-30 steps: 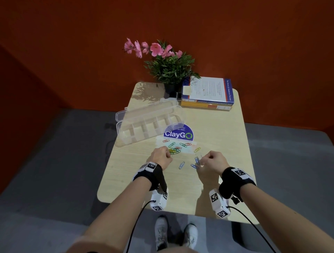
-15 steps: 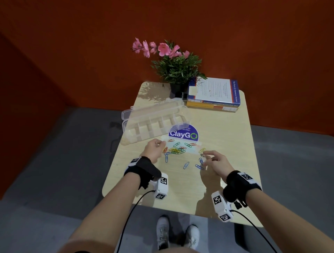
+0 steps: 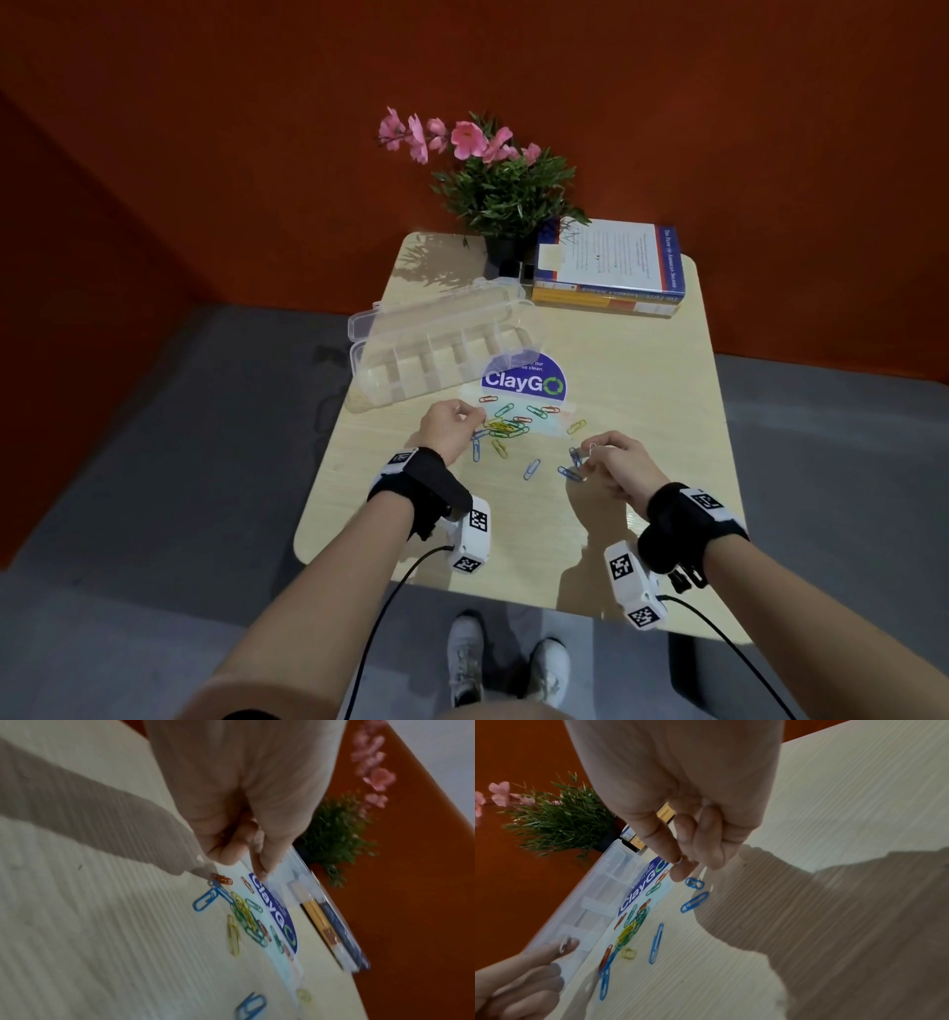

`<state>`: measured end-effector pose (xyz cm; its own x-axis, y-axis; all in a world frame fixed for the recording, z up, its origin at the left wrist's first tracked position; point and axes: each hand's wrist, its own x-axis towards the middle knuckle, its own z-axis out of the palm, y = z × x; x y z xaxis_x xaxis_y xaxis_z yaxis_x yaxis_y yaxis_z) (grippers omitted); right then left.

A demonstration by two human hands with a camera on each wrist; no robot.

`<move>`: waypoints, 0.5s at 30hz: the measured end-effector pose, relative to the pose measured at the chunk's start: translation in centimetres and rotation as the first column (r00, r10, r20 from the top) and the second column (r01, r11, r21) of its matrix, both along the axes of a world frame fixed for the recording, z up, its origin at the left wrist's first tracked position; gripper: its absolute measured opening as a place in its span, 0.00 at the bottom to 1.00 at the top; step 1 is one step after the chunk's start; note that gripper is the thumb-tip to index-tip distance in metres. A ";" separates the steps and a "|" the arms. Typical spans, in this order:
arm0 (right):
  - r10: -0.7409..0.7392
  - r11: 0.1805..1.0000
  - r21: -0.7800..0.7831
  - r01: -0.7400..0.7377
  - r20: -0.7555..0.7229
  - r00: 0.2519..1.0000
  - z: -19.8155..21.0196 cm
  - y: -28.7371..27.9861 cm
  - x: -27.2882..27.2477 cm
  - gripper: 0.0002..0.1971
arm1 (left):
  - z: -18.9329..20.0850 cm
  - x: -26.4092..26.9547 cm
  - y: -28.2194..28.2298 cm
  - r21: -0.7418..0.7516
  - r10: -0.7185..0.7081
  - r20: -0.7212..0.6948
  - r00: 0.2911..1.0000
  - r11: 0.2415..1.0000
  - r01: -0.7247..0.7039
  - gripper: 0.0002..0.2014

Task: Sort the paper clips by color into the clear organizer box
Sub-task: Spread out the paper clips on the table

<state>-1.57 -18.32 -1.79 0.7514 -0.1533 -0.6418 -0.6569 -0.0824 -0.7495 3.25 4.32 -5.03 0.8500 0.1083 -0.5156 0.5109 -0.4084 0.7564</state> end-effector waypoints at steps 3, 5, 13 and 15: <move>0.015 1.000 -0.015 -0.015 -0.038 0.999 -0.7 -0.4 -0.1 0.11 | 0.9 0.1 0.3 0.018 0.053 -0.033 0.998 0.998 -0.052 0.13; 0.020 1.000 -0.004 -0.020 -0.059 0.998 -0.7 -0.6 -0.2 0.11 | 1.4 0.1 0.5 -0.091 0.176 -0.080 0.981 0.979 -0.183 0.11; -0.111 0.979 0.153 0.133 -0.141 0.984 -0.1 -0.2 0.0 0.14 | 3.7 -0.4 3.4 -0.538 0.411 -0.178 0.894 0.721 -0.438 0.21; -0.091 0.977 0.179 0.116 -0.143 0.986 -0.2 0.2 0.3 0.15 | 4.4 0.0 4.5 -0.595 0.411 -0.167 0.896 0.683 -0.424 0.21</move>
<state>-1.32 -18.10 -2.03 0.6438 -0.0944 -0.7593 -0.7493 0.1235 -0.6506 3.24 8.83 -0.58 0.7832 0.1118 -0.6117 0.5322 0.3882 0.7523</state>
